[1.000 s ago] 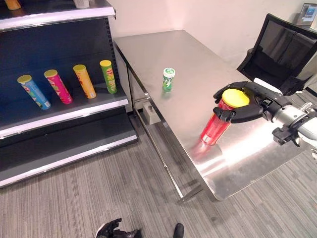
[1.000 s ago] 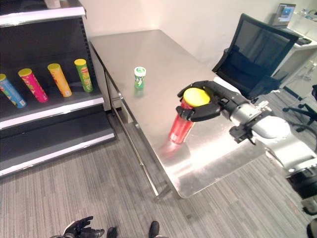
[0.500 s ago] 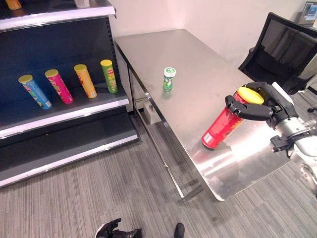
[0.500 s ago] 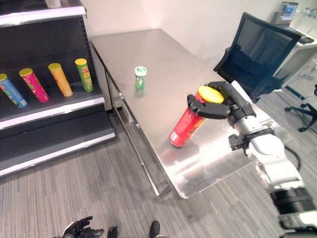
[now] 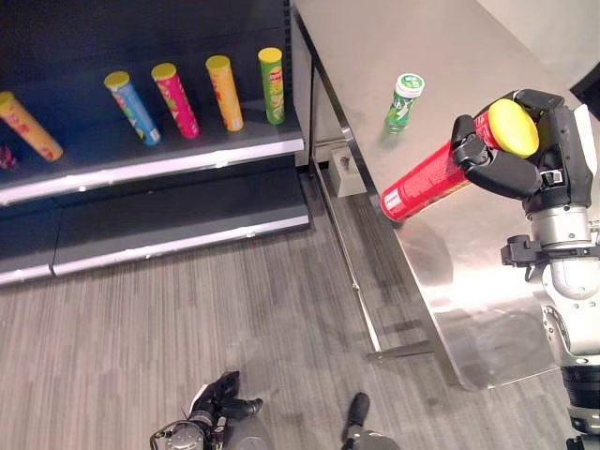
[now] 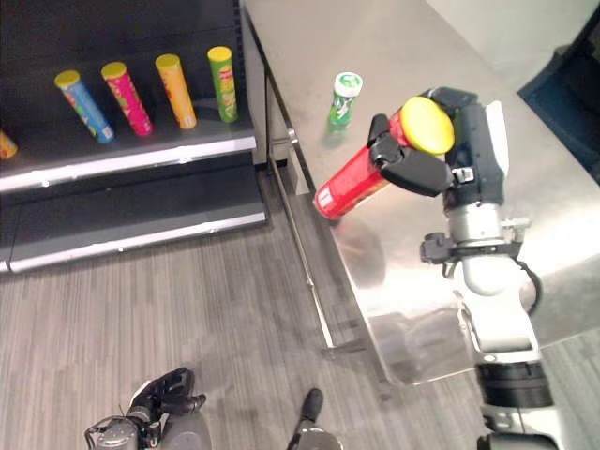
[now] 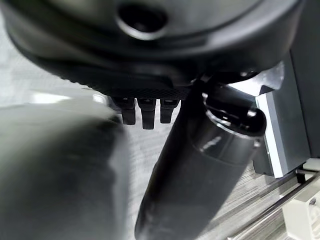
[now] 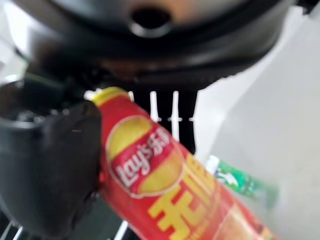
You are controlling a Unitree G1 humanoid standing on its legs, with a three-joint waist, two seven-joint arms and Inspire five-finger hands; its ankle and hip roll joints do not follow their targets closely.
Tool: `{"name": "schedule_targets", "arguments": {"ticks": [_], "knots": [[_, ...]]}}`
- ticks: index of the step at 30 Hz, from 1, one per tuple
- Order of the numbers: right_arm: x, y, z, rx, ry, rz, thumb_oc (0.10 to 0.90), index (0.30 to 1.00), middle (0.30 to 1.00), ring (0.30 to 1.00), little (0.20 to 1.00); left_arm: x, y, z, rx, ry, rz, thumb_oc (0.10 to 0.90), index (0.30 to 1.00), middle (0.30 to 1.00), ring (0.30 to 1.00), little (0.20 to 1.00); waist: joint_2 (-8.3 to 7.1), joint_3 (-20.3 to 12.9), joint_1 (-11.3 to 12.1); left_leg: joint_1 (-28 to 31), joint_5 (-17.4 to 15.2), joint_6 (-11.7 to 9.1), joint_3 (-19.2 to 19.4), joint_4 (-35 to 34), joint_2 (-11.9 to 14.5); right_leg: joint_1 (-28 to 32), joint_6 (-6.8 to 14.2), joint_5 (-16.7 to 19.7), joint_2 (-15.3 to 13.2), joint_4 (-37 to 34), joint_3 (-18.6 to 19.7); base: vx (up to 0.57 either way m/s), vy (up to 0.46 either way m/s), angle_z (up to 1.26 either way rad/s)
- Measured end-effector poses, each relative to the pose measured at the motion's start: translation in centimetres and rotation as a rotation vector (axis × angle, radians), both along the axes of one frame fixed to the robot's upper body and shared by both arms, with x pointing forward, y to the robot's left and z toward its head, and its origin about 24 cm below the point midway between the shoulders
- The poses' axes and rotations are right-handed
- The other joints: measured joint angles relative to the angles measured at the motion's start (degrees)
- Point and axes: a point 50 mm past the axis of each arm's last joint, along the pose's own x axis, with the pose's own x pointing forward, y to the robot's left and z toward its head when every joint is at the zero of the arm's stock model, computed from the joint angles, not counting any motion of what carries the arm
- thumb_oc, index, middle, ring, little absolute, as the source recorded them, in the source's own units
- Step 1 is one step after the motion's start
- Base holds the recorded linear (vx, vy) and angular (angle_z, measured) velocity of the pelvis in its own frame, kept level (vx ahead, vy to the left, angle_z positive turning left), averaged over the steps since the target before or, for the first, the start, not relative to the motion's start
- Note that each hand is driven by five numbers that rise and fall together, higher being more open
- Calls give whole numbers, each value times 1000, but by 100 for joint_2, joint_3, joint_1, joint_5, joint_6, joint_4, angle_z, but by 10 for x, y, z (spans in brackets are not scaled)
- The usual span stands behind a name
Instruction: Put the goods on the table back onto the shelves and tidy them up.
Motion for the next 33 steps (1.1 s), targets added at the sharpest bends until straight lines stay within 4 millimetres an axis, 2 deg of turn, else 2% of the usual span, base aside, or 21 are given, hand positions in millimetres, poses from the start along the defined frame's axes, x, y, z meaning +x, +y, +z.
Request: {"name": "schedule_targets", "arguments": {"ticks": [1,2,4,6,7,8,11,12,14,15,16,18,20,22,24,25,27,30,31,32,33], "knots": [[-9,-8,14,-22,-74,-60,400,300,300,300,300,-4,-1,-1,-4,0,-1,800,900,900,900,900,213,-110,-196,128,69,136,-53,15,-398,-61,249,161,-226,3,26,-136,449,-17],[-16,-10,15,16,-122,-93,400,300,300,300,300,1,11,4,32,-16,6,800,900,900,900,900,-74,-10,-206,168,222,207,-10,32,-770,-124,297,330,-621,20,146,-173,446,-24],[-20,-10,20,13,-169,-120,400,300,300,300,300,2,34,10,102,-27,22,800,900,900,900,900,-317,27,-214,77,32,513,258,218,-1264,-397,-24,859,-1011,101,124,-190,423,-48],[-21,-7,23,-22,-188,-135,400,300,300,300,300,0,51,14,145,-18,36,800,900,900,900,900,-353,36,-143,17,-52,754,574,478,-1463,-596,-288,1683,-1152,105,-15,-205,323,-56],[-23,-8,32,-101,-202,-156,400,300,300,300,300,-3,58,15,155,-13,69,800,900,900,900,900,-170,27,-60,118,-76,964,733,454,-1370,-769,156,1037,-973,782,-96,-181,217,-30],[-26,-8,43,-171,-221,-172,400,300,300,300,300,-4,60,15,158,-15,77,800,900,900,900,900,-47,4,-52,148,-63,1003,685,382,-1306,-812,180,279,-706,1285,-142,-150,151,-13],[-33,-1,84,-296,-359,-183,400,300,300,300,300,-7,70,19,176,-20,101,800,900,900,900,900,-46,-14,90,155,-45,1062,732,376,-1332,-711,66,-963,257,1680,-83,-114,71,-7],[-39,3,102,-354,-420,-193,400,300,300,300,300,-9,70,17,177,-7,104,800,900,900,900,900,-49,-14,99,152,-44,1060,666,428,-1374,-506,-151,-1156,592,1458,137,-61,-23,14],[-47,7,120,-364,-519,-193,400,300,300,300,300,-14,60,10,149,18,96,800,900,900,900,900,-90,-31,84,217,-32,1041,570,479,-1424,-176,-250,-1126,746,1137,716,-42,-48,39],[-50,8,123,-346,-557,-186,400,300,300,300,300,-17,53,7,138,36,66,800,900,900,900,900,-266,-130,118,222,27,944,401,515,-1470,87,-404,-1073,829,778,1047,-38,-94,34],[-49,13,123,-323,-573,-153,400,300,300,300,300,-22,46,3,119,53,53,800,900,900,900,900,-454,-236,235,215,93,844,384,522,-1383,234,-518,-909,956,472,1024,-49,-127,28],[-35,29,115,-174,-557,-6,400,300,300,300,300,-30,34,-4,81,72,71,800,900,900,900,900,-702,-374,311,114,167,731,288,764,-1336,495,-531,-761,1058,56,1038,-85,-92,13],[-24,48,111,-162,-485,146,400,300,300,300,300,-22,15,-5,31,47,48,800,900,900,900,900,-684,-381,397,-70,207,667,291,1090,-1293,659,-565,-698,1092,-9,680,-131,38,81],[-9,66,87,-180,-343,268,400,300,300,300,300,-21,11,-4,14,34,57,800,900,900,900,900,-589,-380,584,-287,340,464,356,1113,-1218,610,-690,-724,1147,3,375,-85,154,85],[6,76,41,-211,-106,350,400,300,300,300,300,-18,10,-5,1,35,75,800,900,900,900,900,-537,-345,572,-289,266,495,614,917,-1092,552,-962,-665,1010,-29,191,7,188,41],[9,77,26,-208,-36,360,400,300,300,300,300,-18,13,-5,6,38,91,800,900,900,900,900,-568,-302,547,-262,273,477,615,880,-1017,545,-941,-678,947,-32,194,76,235,33],[12,75,-4,-175,93,363,400,300,300,300,300,-17,18,-5,18,48,103,800,900,900,900,900,-544,-213,493,-253,282,438,600,604,-570,465,-836,-626,730,2,248,116,288,27],[16,67,-14,-156,147,324,400,300,300,300,300,-14,15,-4,16,40,95,800,900,900,900,900,-360,-114,404,-314,298,413,764,36,-151,528,-396,-573,461,4,234,123,285,16],[15,61,-15,-150,152,303,400,300,300,300,300,-13,12,-5,8,38,91,800,900,900,900,900,-223,-119,375,-353,296,420,894,4,-125,601,-152,-542,370,1,143,82,194,17],[13,55,-18,-132,160,282,400,300,300,300,300,-15,8,-6,0,45,90,800,900,900,900,900,-58,-145,343,-346,651,331,925,19,-165,738,116,-509,306,3,103,96,269,25],[12,53,-26,-91,174,273,400,300,300,300,300,-15,12,-6,11,47,91,800,900,900,900,900,-198,-142,348,-313,931,249,944,23,-360,820,192,-520,56,2,95,139,308,37]]}}
